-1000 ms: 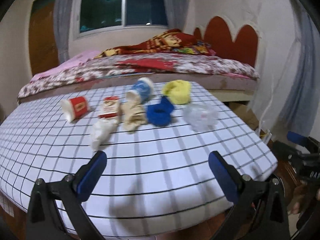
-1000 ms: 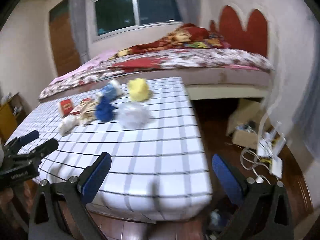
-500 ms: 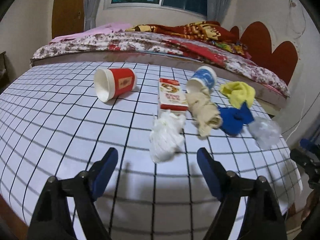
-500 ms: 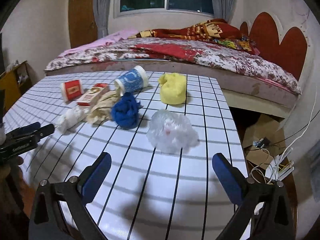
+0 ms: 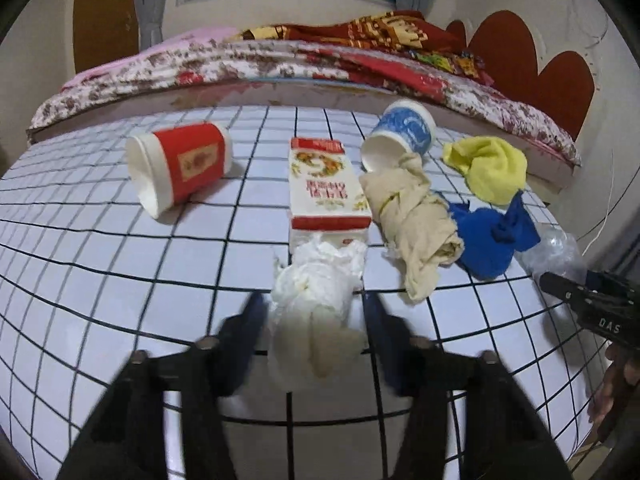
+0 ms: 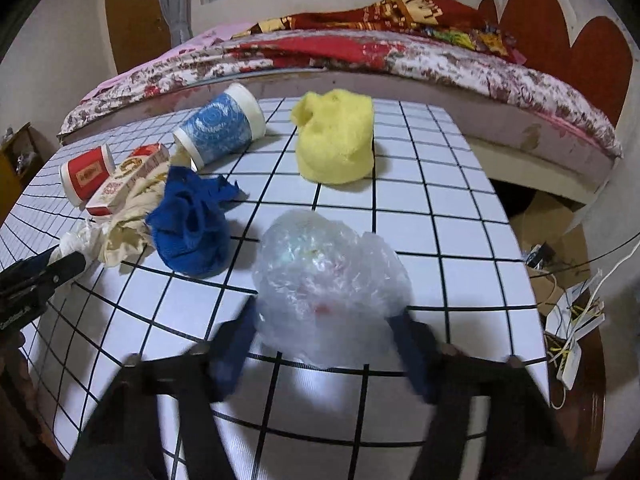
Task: Collect trash
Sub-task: 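Grasp the white crumpled tissue with the left gripper while the right gripper grasps the clear plastic bag, then carry the tissue and clear bag with both grippers over the black bin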
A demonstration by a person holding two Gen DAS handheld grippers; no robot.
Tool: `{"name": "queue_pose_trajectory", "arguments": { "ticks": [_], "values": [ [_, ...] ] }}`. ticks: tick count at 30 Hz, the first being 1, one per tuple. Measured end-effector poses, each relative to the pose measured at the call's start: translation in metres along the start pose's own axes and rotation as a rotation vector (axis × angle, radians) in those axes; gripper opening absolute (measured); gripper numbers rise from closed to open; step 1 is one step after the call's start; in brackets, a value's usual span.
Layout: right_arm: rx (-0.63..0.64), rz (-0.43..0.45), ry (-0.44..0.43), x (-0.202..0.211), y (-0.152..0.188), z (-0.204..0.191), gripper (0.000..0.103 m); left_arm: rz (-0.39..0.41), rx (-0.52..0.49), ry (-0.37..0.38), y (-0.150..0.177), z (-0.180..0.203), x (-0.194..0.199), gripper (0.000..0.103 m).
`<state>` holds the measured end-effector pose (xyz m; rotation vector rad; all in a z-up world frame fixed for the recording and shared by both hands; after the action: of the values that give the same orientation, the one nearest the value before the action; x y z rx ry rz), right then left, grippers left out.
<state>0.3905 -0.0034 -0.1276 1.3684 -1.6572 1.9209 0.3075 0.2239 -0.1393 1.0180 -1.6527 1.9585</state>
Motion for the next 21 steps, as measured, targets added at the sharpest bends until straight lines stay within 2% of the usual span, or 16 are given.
{"name": "queue_pose_trajectory", "arguments": {
  "ticks": [1,5,13,21],
  "values": [
    [0.001,0.001,-0.004,0.001,0.001,0.000,0.034,0.004,0.000,0.003,0.001,0.000,0.001,0.038],
    [0.013,0.022,-0.014,0.011,0.007,-0.001,0.022,0.019,0.001,0.023,0.002,0.001,0.007,0.034],
    [0.011,0.107,-0.050,0.060,0.017,-0.001,0.020,0.094,-0.035,0.049,0.014,0.021,0.050,0.034],
    [-0.001,0.216,-0.049,0.140,0.045,0.013,0.020,0.159,-0.054,0.107,0.027,0.051,0.095,0.034]
  ]
}}
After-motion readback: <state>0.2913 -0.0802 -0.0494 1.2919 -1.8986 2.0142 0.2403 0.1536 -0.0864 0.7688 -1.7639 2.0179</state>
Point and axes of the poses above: each gripper's, at about its wrist camera, not at the fingertips, and x roughly against the way its jaws point, z to its right, y to its underside, the point moved 6 cm from there along -x, roughly the way its jaws point, and after that the axes turned 7 degrees about -y, right-handed, at the moved point
